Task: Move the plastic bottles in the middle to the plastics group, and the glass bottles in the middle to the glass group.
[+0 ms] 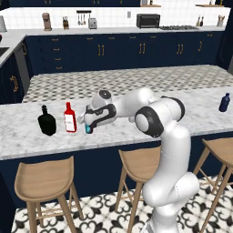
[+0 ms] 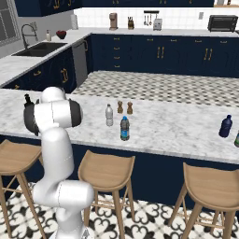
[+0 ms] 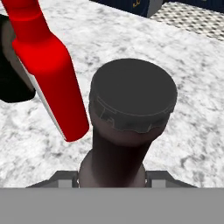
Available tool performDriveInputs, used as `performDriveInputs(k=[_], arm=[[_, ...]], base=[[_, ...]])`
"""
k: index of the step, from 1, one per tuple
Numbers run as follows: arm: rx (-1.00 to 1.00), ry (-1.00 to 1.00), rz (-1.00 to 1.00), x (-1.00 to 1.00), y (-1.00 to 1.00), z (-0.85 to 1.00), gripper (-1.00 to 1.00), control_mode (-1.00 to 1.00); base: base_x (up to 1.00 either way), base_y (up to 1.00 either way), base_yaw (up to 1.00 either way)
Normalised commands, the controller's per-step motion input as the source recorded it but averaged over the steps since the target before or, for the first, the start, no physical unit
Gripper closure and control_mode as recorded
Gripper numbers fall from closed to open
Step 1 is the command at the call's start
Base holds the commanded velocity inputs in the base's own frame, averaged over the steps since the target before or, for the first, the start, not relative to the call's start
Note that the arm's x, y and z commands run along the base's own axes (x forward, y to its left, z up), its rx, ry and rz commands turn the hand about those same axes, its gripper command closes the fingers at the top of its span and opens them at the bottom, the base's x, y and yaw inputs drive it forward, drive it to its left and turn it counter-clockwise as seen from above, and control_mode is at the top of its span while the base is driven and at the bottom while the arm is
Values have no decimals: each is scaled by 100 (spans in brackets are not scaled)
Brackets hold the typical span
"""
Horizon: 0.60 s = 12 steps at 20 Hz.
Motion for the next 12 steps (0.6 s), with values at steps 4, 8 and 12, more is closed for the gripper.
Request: performDriveInputs(k=[4, 8, 12], arm=[[0, -1, 0, 9, 6, 10, 100, -100], [0, 0, 0, 0, 8, 0, 100, -100], [0, 0, 0, 0, 3, 0, 100, -100]], base=[[0, 0, 0], [0, 0, 0], [0, 0, 0]])
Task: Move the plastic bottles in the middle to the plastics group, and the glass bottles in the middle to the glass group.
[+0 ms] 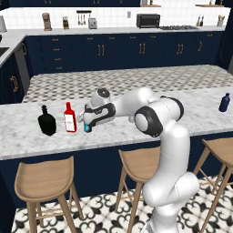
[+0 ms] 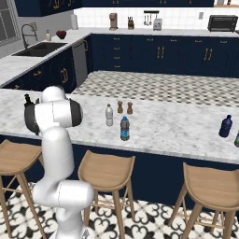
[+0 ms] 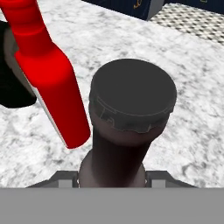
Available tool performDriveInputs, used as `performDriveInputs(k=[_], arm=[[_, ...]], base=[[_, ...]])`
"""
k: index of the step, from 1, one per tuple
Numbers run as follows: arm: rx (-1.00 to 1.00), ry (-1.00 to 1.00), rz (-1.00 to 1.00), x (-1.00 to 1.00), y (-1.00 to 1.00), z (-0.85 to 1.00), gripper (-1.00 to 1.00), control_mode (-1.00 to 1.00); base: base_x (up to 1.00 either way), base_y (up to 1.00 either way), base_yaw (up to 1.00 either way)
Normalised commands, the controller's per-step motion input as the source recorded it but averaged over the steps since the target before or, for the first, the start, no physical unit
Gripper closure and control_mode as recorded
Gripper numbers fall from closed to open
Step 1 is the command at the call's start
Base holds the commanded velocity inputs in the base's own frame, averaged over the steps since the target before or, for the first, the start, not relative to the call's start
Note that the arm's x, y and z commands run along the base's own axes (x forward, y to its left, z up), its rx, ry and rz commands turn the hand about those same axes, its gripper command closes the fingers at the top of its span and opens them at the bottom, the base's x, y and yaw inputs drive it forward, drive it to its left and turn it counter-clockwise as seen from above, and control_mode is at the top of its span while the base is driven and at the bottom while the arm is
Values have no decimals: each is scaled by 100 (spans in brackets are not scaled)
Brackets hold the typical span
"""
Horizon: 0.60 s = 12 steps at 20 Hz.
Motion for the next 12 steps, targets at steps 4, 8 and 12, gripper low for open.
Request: performDriveInputs(k=[4, 8, 12], arm=[[0, 0, 0, 0, 0, 0, -100, -100], [0, 0, 0, 0, 0, 0, -100, -100], [0, 0, 0, 0, 0, 0, -100, -100]], base=[[0, 0, 0], [0, 0, 0], [0, 0, 0]])
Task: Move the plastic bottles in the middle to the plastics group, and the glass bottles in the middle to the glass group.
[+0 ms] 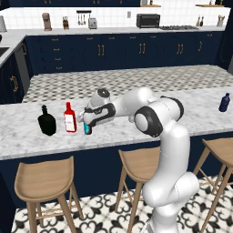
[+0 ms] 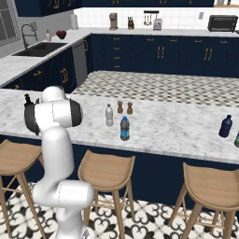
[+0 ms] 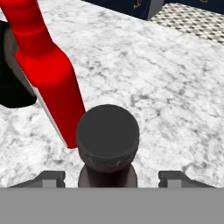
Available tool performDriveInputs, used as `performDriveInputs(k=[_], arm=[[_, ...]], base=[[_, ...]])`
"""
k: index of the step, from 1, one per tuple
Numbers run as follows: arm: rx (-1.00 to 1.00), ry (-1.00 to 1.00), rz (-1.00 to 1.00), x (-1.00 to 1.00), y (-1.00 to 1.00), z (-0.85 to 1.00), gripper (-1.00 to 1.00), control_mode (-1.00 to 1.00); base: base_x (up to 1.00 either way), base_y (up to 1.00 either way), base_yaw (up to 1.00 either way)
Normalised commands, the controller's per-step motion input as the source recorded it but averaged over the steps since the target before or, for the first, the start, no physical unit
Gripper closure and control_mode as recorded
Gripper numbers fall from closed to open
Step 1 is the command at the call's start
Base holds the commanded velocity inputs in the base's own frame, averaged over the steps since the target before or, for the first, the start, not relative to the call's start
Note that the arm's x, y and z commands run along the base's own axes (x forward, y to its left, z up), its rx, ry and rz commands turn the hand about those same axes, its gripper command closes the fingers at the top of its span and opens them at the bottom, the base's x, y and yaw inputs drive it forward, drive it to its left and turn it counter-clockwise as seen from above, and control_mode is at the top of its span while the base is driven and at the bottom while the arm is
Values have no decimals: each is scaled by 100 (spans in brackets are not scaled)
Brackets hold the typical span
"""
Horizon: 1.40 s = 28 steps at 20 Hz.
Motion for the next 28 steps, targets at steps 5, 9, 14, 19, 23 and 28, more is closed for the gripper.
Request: performDriveInputs(k=[5, 9, 14, 19, 23, 28], arm=[[0, 0, 0, 0, 0, 0, -100, -100], [0, -1, 0, -16, 0, 15, -100, -100], [1, 0, 0, -65, -9, 58, -100, -100], [3, 0, -4, -57, -49, 60, -100, -100], [8, 0, -12, -61, -75, 54, -100, -100], [2, 8, -15, -35, -91, 45, -100, -100]], base=[[0, 0, 0], [0, 0, 0], [0, 0, 0], [0, 0, 0], [0, 0, 0], [0, 0, 0]])
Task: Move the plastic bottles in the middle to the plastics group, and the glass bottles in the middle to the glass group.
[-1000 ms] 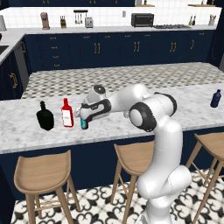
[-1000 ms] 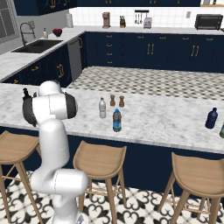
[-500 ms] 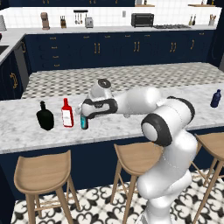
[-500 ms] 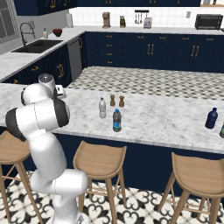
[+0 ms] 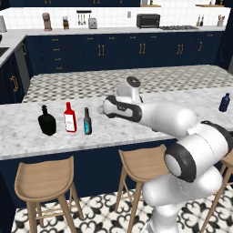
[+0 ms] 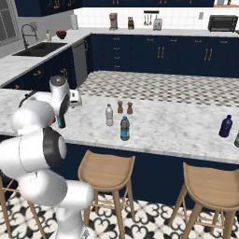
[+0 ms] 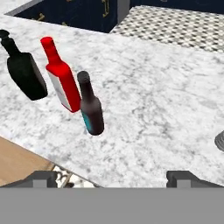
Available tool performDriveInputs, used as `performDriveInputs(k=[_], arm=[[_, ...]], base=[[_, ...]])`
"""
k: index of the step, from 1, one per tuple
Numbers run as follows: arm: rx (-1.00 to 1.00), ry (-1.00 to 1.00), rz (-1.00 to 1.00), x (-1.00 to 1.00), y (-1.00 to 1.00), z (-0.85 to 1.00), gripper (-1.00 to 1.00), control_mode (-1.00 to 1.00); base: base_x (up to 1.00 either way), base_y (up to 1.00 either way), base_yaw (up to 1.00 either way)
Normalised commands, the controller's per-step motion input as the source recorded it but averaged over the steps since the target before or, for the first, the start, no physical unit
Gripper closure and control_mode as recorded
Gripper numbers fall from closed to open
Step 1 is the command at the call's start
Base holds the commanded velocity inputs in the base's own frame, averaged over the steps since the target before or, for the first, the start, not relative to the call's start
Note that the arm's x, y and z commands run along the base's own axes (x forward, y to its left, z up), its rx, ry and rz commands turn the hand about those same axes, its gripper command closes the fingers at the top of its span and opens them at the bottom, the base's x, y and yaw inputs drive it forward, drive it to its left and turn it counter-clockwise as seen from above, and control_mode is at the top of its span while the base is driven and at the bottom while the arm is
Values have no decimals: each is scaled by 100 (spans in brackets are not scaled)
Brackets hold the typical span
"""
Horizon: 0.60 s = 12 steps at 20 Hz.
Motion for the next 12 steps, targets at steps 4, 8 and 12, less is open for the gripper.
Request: performDriveInputs(k=[4, 8, 12], arm=[[-10, 19, -21, -16, -84, 27, -100, -100], [-19, 22, -30, -1, -83, 28, -100, -100], [-14, 19, -23, 1, -94, 24, -100, -100]], base=[[0, 0, 0], [0, 0, 0], [0, 0, 0]])
